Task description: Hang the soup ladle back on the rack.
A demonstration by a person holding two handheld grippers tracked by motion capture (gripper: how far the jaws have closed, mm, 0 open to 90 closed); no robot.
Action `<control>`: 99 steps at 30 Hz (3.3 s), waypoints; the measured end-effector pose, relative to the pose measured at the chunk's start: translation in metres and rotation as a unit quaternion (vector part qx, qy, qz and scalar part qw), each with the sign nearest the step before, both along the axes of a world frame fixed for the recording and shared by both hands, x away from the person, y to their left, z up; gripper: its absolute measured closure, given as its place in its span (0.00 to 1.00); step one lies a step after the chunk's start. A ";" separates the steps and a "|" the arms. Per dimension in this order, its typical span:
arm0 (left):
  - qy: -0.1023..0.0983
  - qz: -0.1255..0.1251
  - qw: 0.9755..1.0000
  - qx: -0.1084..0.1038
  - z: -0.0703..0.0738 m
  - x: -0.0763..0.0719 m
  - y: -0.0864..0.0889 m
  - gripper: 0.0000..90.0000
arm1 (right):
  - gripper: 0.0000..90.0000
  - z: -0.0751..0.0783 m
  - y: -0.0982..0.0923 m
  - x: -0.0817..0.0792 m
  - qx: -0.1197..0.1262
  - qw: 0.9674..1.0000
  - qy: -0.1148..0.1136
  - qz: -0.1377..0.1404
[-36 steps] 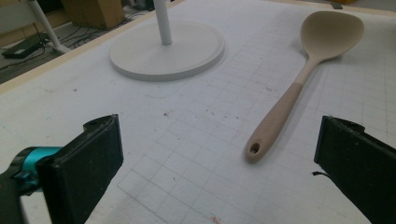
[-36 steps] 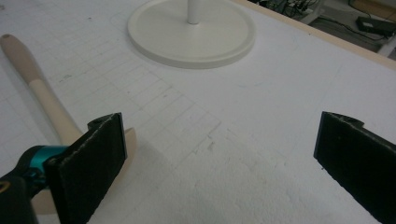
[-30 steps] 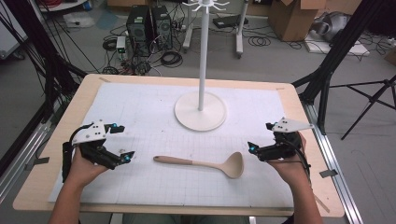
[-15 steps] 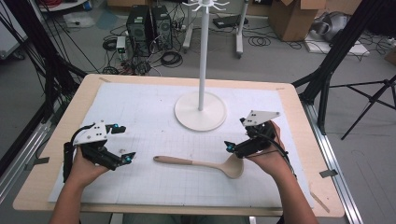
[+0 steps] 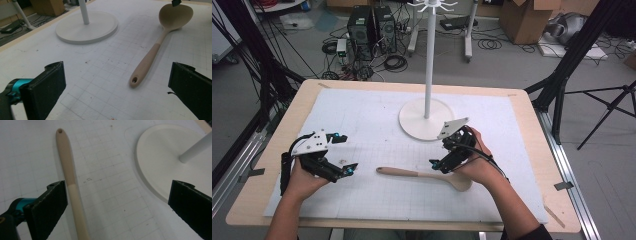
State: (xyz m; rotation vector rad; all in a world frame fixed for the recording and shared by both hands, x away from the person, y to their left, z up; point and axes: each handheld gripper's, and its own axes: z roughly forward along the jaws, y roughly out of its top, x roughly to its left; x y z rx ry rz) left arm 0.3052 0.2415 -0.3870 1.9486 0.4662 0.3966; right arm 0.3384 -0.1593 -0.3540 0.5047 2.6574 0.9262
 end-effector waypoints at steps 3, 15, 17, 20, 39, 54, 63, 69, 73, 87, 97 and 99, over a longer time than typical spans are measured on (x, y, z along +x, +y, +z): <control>-0.001 0.000 1.000 0.001 0.000 0.000 0.000 0.02 | 0.01 -0.004 0.008 0.004 -0.003 1.000 0.017 0.007; -0.001 -0.001 1.000 0.007 -0.002 0.000 -0.001 0.02 | 0.01 -0.027 0.037 0.010 -0.061 0.995 0.074 0.034; -0.001 -0.001 1.000 0.007 -0.002 0.000 -0.001 0.02 | 0.01 -0.031 0.041 0.009 -0.072 0.994 0.078 0.039; -0.001 -0.001 1.000 0.007 -0.002 0.000 -0.001 0.02 | 0.05 -0.034 0.044 0.008 -0.080 0.992 0.086 0.048; 0.000 -0.001 1.000 0.008 -0.002 0.000 0.000 0.02 | 0.28 -0.052 0.063 0.003 -0.146 0.982 0.091 0.082; -0.002 -0.001 1.000 0.008 -0.002 0.001 0.000 0.02 | 0.51 -0.055 0.066 0.005 -0.156 0.974 0.123 0.106; -0.002 -0.002 1.000 0.010 -0.002 0.000 0.000 0.02 | 0.62 -0.055 0.068 0.005 -0.159 0.973 0.130 0.107; -0.003 -0.001 1.000 0.011 -0.002 0.000 0.000 0.02 | 0.68 -0.055 0.067 0.007 -0.157 0.973 0.132 0.108; -0.003 -0.001 1.000 0.011 -0.002 0.000 0.000 0.02 | 0.73 -0.055 0.067 0.008 -0.155 0.972 0.137 0.109; -0.004 -0.002 1.000 0.011 -0.001 0.000 0.000 0.02 | 0.86 -0.054 0.067 0.007 -0.159 0.969 0.149 0.120; -0.004 -0.003 1.000 0.011 -0.001 0.000 0.001 0.02 | 0.87 -0.051 0.063 0.008 -0.151 0.971 0.153 0.106; -0.004 -0.001 1.000 0.011 -0.001 0.000 0.001 0.02 | 0.87 -0.047 0.059 0.009 -0.140 0.973 0.153 0.104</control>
